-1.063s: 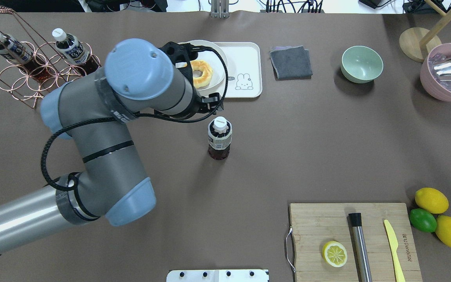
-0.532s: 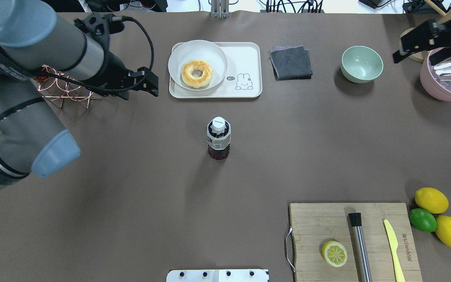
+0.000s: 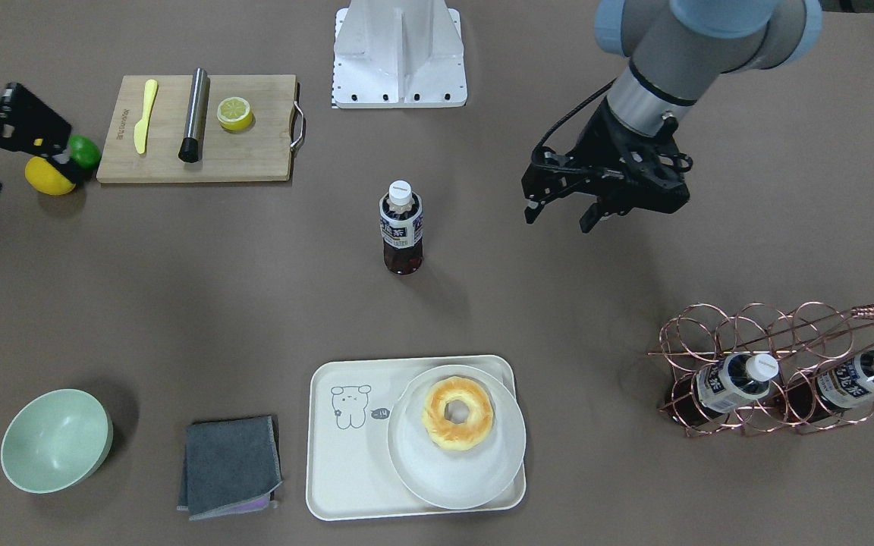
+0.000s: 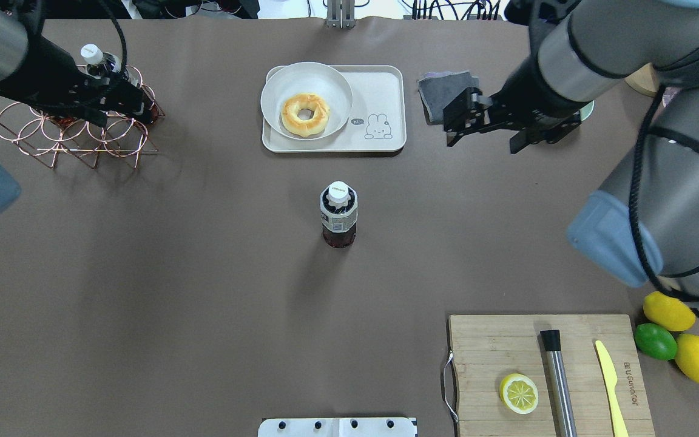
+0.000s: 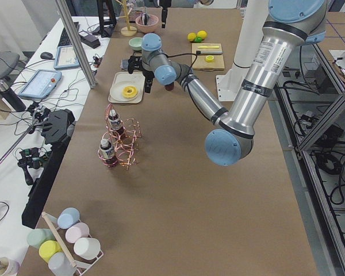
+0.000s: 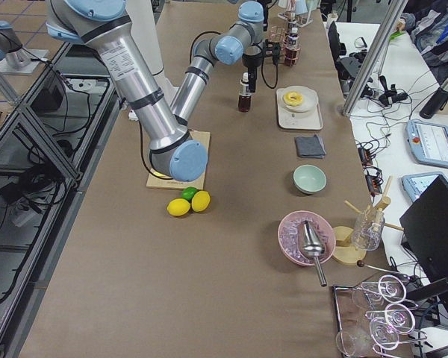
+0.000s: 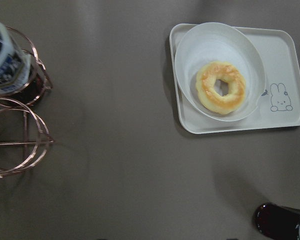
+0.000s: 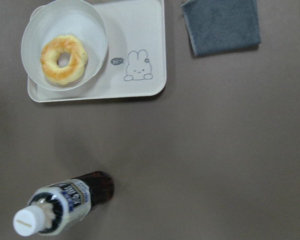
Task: Place tea on tray
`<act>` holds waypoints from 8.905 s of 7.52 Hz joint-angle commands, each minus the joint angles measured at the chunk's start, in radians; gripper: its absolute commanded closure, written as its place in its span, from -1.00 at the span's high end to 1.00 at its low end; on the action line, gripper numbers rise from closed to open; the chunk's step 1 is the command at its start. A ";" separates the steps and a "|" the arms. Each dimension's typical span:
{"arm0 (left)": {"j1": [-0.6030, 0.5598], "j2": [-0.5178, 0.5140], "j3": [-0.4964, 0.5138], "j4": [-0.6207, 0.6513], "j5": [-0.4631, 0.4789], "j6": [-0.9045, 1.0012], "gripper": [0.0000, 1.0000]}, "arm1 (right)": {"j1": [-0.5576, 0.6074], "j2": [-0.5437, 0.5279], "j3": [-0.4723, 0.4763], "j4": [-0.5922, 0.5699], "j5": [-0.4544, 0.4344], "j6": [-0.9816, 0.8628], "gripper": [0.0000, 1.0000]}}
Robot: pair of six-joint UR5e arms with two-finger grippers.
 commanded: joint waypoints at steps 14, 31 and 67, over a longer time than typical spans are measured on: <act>-0.151 0.183 -0.007 -0.003 -0.066 0.290 0.72 | -0.285 0.331 -0.367 0.046 -0.273 0.225 -1.00; -0.165 0.183 -0.034 0.008 -0.067 0.247 0.70 | 0.199 0.431 -0.834 0.351 0.054 -0.081 1.00; -0.478 0.407 -0.053 0.207 -0.024 0.751 0.95 | 0.788 -0.510 -0.399 0.118 0.178 -1.091 1.00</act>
